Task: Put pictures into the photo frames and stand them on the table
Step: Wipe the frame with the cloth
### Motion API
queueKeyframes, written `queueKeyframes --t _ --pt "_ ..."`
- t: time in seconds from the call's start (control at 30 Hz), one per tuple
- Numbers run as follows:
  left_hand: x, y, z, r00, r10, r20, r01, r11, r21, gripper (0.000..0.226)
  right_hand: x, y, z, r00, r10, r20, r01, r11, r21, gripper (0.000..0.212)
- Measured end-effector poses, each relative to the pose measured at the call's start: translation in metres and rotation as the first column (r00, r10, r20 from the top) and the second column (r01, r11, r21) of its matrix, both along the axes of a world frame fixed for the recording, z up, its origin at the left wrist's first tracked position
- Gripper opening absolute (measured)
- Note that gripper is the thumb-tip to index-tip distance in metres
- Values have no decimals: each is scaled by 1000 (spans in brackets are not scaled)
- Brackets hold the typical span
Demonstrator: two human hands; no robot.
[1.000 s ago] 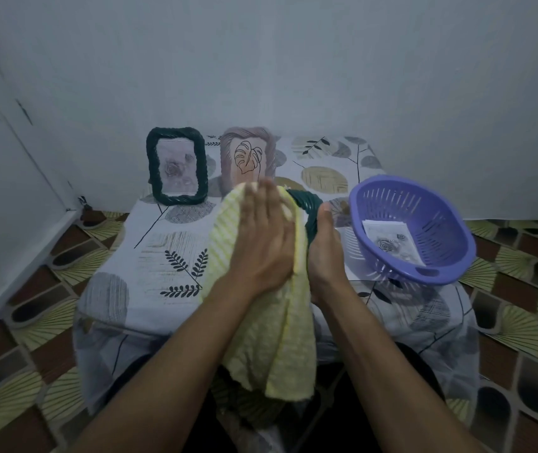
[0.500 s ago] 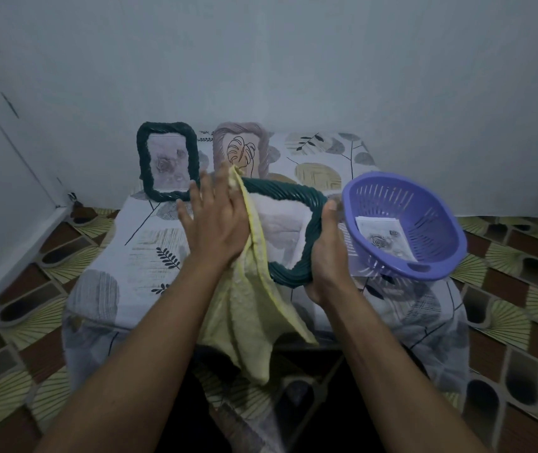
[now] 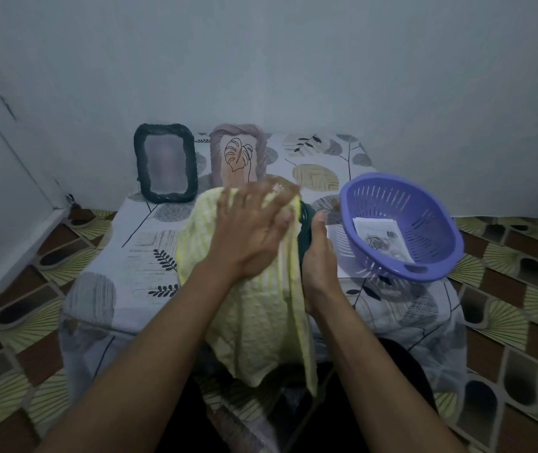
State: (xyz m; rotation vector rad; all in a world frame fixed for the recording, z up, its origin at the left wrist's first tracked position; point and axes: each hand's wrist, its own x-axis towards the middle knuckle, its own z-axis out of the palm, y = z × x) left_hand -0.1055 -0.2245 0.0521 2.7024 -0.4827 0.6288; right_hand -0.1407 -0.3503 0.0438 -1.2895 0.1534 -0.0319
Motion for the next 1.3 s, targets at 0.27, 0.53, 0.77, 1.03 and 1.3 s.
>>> queueKeyframes --t 0.27,0.53,0.77,1.03,1.3 --pt "1 -7 1 931 292 -218 -343 904 -255 68 1 7 7 999 -23 -31 24 999 25 41" --pt "-27 3 -31 965 -260 -25 260 946 193 57 1 9 6 973 -168 -156 188 975 119 67" --pt "-18 32 -43 972 140 -190 -193 934 -300 61 2 2 0 961 -169 -219 233 922 310 46" --pt "-40 -22 -13 880 -64 -471 -408 407 -817 67 1 42 1 953 -289 -94 294 800 523 53" --pt "-25 20 -8 912 52 -407 -390 414 -822 54 15 8 0 999 50 13 -51 898 438 39"
